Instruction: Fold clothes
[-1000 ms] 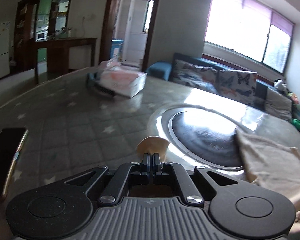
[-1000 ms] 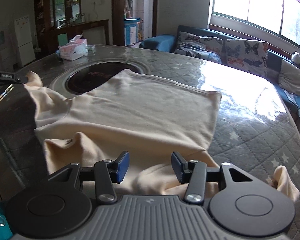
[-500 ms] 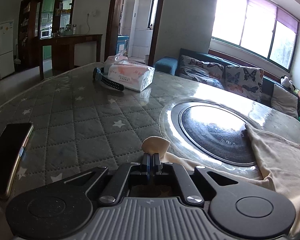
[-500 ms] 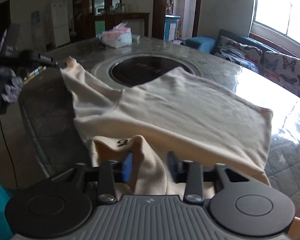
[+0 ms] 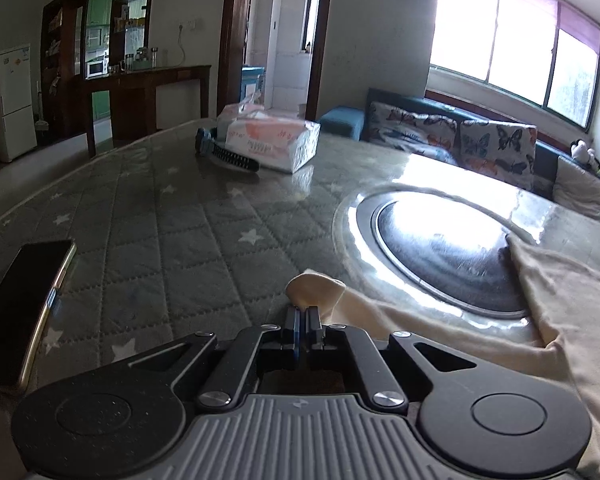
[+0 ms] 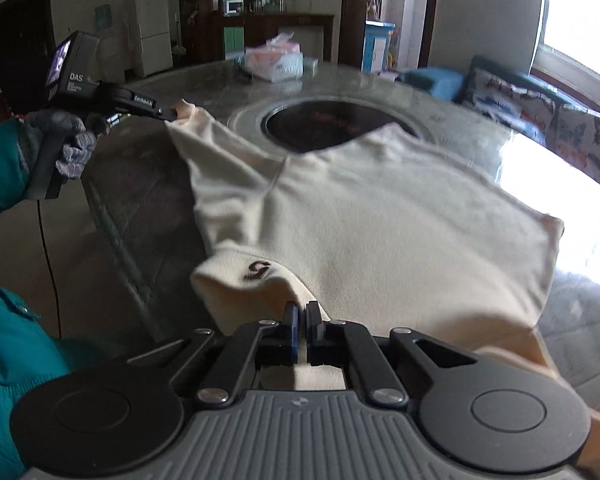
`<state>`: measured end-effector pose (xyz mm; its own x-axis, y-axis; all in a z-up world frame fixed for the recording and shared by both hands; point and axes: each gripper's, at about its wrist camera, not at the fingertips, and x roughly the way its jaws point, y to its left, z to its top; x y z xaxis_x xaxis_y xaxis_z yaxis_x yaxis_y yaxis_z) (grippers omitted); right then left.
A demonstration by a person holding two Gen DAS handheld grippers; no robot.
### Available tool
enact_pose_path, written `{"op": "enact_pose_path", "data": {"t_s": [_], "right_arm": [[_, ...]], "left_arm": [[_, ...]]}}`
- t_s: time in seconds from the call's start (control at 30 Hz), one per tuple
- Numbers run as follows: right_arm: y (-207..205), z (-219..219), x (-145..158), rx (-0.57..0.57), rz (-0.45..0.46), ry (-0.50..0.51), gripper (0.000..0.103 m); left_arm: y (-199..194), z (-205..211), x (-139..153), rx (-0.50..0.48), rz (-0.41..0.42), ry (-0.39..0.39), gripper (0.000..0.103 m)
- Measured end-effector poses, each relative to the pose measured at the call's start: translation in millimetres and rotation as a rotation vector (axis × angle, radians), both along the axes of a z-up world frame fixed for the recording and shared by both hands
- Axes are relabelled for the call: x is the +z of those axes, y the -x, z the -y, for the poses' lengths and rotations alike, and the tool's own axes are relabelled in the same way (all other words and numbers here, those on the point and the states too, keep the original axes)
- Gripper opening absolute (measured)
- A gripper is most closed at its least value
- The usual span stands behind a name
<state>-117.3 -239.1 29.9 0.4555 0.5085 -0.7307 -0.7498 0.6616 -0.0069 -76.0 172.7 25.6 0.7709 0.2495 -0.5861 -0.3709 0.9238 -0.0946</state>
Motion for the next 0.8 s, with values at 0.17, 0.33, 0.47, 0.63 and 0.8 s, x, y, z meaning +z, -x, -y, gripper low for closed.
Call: {"op": "enact_pose_path", "data": {"t_s": [0.17,0.33,0.47,0.63,0.8], "right_arm": [[2.8,1.9,1.4,0.037,-0.002,0.023,0.01],[2.9,4.9,20.8,0.08,0.026,-0.009,0.023],[-0.6,0.2,32.4,0.095,0.04,-0.067,0.028],[-9.7,-21.9,26.5,0.138,0.036,-0.094,0.028],[-18.4,-46.1,10.0,0.176,0.007,-0.077,0.029]], "left_arm": [[1.9,-7.8,5.2,0.018,0.013,-0.003,0.003],[-0.2,-12.9,6.0,0.04,0.0,-0.01,0.006],[1.3,-19.3,5.5,0.061,-0.008,0.006,0.006],[1.9,-15.3,7.6,0.043,-0.007,0.01,0.008],[1.5,16.3,22.0,-0.097,0.042,0.061,0.008]]}}
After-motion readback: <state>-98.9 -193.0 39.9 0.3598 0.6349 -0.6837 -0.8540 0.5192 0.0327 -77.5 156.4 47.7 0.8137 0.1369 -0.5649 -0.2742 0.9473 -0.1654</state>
